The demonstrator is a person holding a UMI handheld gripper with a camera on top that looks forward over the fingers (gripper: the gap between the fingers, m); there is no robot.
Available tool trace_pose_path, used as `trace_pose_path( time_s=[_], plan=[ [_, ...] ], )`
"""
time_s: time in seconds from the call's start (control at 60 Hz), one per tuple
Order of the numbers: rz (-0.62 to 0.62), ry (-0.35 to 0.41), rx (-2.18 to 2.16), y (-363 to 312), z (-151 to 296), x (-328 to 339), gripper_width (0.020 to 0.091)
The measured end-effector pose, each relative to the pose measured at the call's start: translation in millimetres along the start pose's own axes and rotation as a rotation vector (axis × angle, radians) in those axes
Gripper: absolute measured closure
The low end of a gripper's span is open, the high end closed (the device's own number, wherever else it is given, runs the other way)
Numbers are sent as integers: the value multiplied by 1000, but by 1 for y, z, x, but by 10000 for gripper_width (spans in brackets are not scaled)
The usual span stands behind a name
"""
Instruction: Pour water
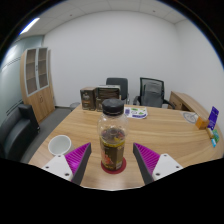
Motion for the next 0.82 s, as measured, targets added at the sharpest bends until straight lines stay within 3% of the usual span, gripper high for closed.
trace_pose_path(
  time_s=[0.417,0.683,0.817],
  plan=[
    [-177,-152,-7,-52,-27,191,252],
    [-207,-178,-44,-69,-36,228,246],
    [-200,-153,-42,-73,-26,231,248]
  ],
)
Point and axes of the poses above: the point between the fingertips, and its own axes, seen from behind it with the camera up: y to the right, z up, x backward, against the way the camera looks, the point moved 3 cm from there along x, backward, against the way the camera looks, and after that the axes turned 9 degrees about x, right-handed, at the moved point
